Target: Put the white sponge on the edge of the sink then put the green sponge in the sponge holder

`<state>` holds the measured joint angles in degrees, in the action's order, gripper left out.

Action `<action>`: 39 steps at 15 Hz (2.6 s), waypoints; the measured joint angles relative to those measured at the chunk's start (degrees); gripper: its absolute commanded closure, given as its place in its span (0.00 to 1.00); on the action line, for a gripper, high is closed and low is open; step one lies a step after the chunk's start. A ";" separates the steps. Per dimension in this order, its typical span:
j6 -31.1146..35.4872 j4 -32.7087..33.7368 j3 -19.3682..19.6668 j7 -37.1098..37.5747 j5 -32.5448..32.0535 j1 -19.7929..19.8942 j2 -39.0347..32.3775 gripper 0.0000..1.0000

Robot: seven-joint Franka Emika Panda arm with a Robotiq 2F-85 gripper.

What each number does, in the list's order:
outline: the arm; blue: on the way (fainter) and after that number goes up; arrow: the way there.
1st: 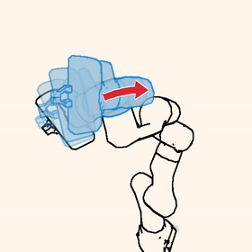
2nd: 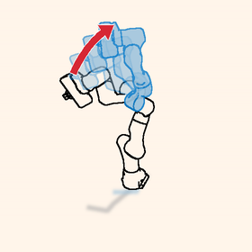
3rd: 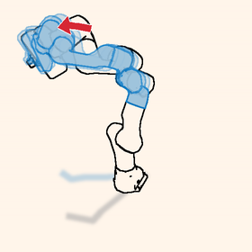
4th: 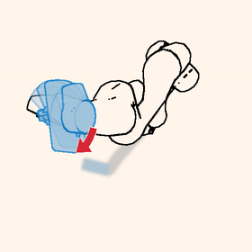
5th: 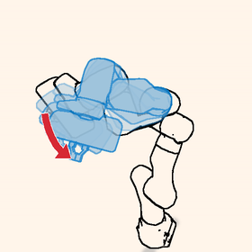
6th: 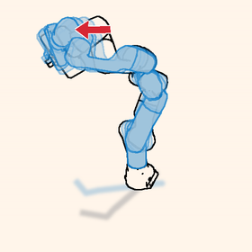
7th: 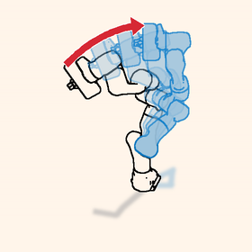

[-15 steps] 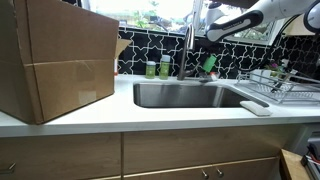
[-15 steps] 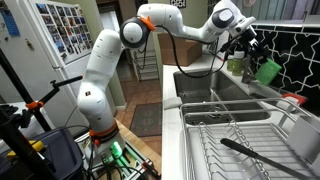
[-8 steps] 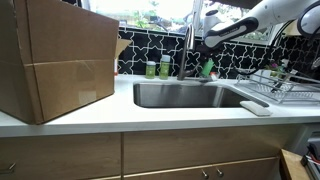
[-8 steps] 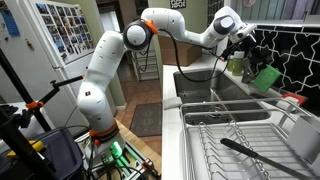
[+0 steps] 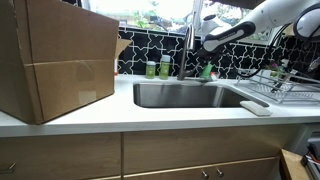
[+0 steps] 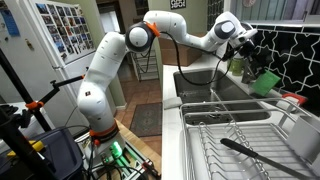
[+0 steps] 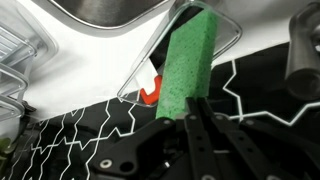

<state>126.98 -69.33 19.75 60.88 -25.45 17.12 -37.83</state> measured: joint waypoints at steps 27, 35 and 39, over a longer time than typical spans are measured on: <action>-4.29 -16.52 -1.52 -22.06 9.73 2.57 24.30 0.00; -32.07 -25.72 -1.07 -35.73 15.21 2.61 40.46 0.00; -45.69 -25.44 -1.07 -37.84 15.21 2.60 41.53 0.00</action>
<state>81.29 -94.77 18.68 23.03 -10.24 19.73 3.70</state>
